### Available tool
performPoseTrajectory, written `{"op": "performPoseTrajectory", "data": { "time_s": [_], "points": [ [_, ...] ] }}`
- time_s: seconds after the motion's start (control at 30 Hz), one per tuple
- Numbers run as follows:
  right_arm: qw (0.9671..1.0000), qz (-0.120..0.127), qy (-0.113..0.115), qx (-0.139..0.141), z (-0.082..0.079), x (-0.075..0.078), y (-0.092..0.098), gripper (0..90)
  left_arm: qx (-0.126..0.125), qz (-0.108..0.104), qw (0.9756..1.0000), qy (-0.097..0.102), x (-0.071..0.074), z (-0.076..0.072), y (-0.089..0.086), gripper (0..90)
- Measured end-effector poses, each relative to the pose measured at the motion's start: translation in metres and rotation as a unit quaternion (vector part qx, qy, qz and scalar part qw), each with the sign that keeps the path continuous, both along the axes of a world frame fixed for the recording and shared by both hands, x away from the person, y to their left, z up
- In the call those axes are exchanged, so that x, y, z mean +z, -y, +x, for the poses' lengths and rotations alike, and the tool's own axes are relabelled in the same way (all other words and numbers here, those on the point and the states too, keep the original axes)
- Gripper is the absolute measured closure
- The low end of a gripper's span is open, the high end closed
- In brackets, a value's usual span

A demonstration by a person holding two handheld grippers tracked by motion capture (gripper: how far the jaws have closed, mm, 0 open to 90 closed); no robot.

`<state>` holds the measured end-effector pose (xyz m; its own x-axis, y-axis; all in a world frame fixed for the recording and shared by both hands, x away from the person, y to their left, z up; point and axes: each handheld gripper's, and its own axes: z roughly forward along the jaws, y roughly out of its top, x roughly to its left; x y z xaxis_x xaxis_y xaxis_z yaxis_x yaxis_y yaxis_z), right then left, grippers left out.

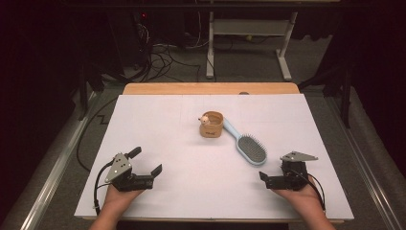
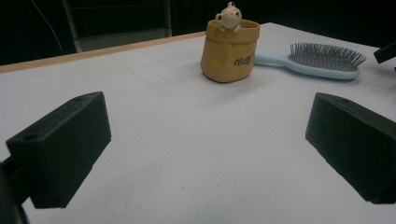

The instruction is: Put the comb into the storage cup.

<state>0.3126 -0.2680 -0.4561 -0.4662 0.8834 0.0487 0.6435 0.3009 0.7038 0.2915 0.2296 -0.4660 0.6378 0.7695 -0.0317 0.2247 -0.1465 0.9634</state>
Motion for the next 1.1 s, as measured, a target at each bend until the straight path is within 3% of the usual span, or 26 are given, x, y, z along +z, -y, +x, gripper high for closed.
{"op": "performPoseTrajectory", "data": {
  "time_s": [0.4,0.5,0.53,0.77,1.1],
  "points": [
    [0.9987,-0.028,-0.032,0.027,0.003,0.006,0.004,0.0,0.0,-0.002,1.0,0.001,-0.001,0.0,-0.001,0.0],
    [0.9978,-0.038,-0.039,0.037,0.005,0.006,0.002,0.0,0.0,-0.008,1.0,-0.001,-0.001,-0.001,-0.001,0.0],
    [0.9968,-0.04,-0.054,0.043,0.005,0.005,0.0,0.0,-0.002,-0.008,1.0,-0.001,-0.002,-0.001,-0.001,0.0],
    [0.9947,-0.057,-0.065,0.057,0.006,0.006,-0.003,0.0,-0.013,-0.006,0.9998,-0.011,-0.003,0.0,0.001,0.0],
    [0.9911,-0.062,-0.088,0.078,0.013,0.011,-0.006,0.1,-0.013,-0.014,0.9998,-0.003,-0.003,-0.001,0.001,0.0]
  ]
}}
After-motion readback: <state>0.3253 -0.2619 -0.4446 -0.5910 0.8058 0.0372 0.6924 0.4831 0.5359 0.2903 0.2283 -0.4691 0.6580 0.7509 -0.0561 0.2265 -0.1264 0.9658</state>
